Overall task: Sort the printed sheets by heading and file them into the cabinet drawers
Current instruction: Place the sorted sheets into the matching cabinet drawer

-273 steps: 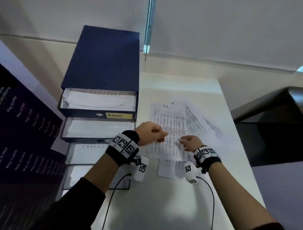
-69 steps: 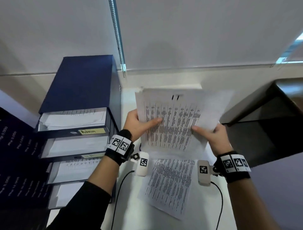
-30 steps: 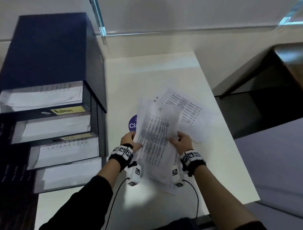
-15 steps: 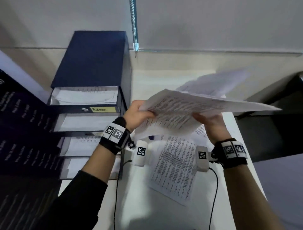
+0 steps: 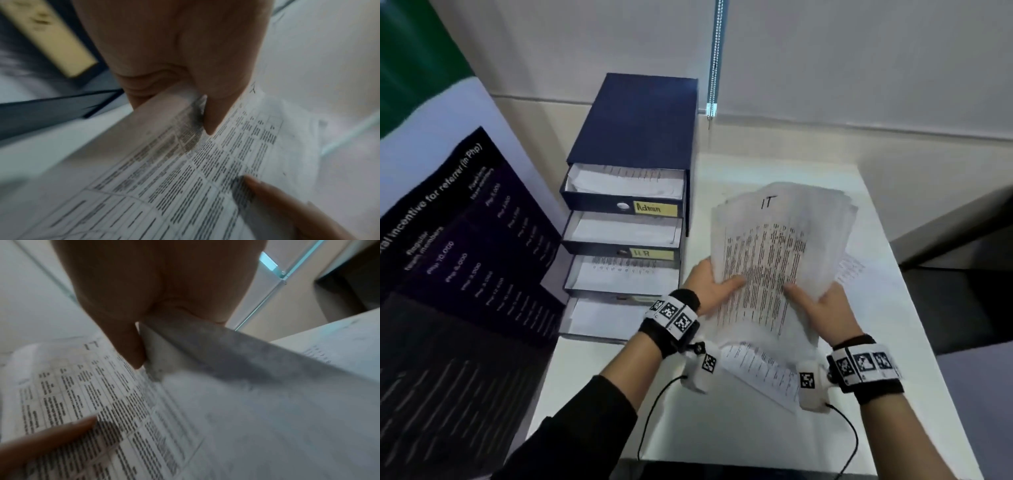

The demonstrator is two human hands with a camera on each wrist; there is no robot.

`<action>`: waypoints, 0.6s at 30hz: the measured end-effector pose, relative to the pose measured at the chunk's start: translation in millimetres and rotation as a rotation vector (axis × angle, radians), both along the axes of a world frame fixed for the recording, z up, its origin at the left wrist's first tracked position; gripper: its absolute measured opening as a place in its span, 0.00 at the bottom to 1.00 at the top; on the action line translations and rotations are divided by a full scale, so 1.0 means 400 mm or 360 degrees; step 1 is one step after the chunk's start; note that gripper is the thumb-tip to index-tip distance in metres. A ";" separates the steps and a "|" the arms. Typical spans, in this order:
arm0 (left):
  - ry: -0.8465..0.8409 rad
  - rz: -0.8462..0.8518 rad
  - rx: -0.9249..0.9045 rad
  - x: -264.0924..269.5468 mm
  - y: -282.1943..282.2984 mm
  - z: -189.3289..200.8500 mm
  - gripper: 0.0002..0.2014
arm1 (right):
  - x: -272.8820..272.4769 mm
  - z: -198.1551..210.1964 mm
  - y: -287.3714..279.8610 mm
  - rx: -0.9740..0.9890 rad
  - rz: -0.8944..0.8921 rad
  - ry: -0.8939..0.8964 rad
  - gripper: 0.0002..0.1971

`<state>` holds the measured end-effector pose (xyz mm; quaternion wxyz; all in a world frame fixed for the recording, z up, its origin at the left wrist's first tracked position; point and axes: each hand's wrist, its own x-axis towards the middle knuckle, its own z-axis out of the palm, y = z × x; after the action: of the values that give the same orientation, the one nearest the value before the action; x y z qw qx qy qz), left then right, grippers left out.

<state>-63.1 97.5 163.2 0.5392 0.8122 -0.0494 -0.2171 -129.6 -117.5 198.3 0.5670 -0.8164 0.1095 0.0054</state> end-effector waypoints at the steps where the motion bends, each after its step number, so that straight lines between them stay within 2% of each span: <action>1: 0.0120 0.0080 0.0021 -0.016 0.031 -0.017 0.35 | -0.016 -0.005 0.016 0.0026 0.0042 0.0041 0.06; 2: 0.0193 0.0161 0.0022 -0.033 0.065 -0.027 0.41 | -0.029 -0.007 0.035 0.0063 0.0080 0.0088 0.08; 3: 0.0220 0.0218 0.0007 -0.049 0.107 -0.034 0.41 | -0.041 -0.013 0.058 0.0117 0.0112 0.0148 0.10; 5: 0.0202 0.0240 -0.0051 -0.085 0.194 -0.030 0.31 | -0.067 -0.040 0.115 0.0178 0.0238 0.0315 0.10; 7: 0.0235 0.0322 -0.0074 -0.126 0.287 -0.022 0.25 | -0.090 -0.078 0.188 0.0193 0.0401 0.0487 0.12; 9: 0.0355 0.0497 -0.0046 -0.164 0.365 -0.045 0.25 | -0.111 -0.130 0.262 0.0239 0.0488 0.0629 0.14; 11: 0.0472 0.0623 0.0058 -0.216 0.443 -0.093 0.23 | -0.143 -0.170 0.337 0.0365 0.0493 0.0786 0.10; 12: 0.0541 0.0636 0.0163 -0.238 0.486 -0.145 0.24 | -0.161 -0.193 0.369 0.0434 0.0505 0.0889 0.10; 13: 0.0618 0.0632 0.0289 -0.263 0.519 -0.181 0.31 | -0.180 -0.207 0.396 0.0466 0.0517 0.0998 0.10; 15: 0.0736 0.0653 0.0446 -0.307 0.593 -0.289 0.51 | -0.209 -0.242 0.431 0.0497 0.0539 0.1165 0.15; 17: 0.0853 0.0673 0.0549 -0.338 0.670 -0.448 0.59 | -0.231 -0.278 0.452 0.0660 0.0548 0.1296 0.23; 18: 0.0880 0.0689 0.0590 -0.354 0.692 -0.477 0.59 | -0.235 -0.302 0.459 0.0737 0.0553 0.1336 0.30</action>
<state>-204.8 374.3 -27.6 0.4098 0.7983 0.3099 -0.3142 -223.6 66.2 77.4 0.6310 -0.6029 0.1865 0.4512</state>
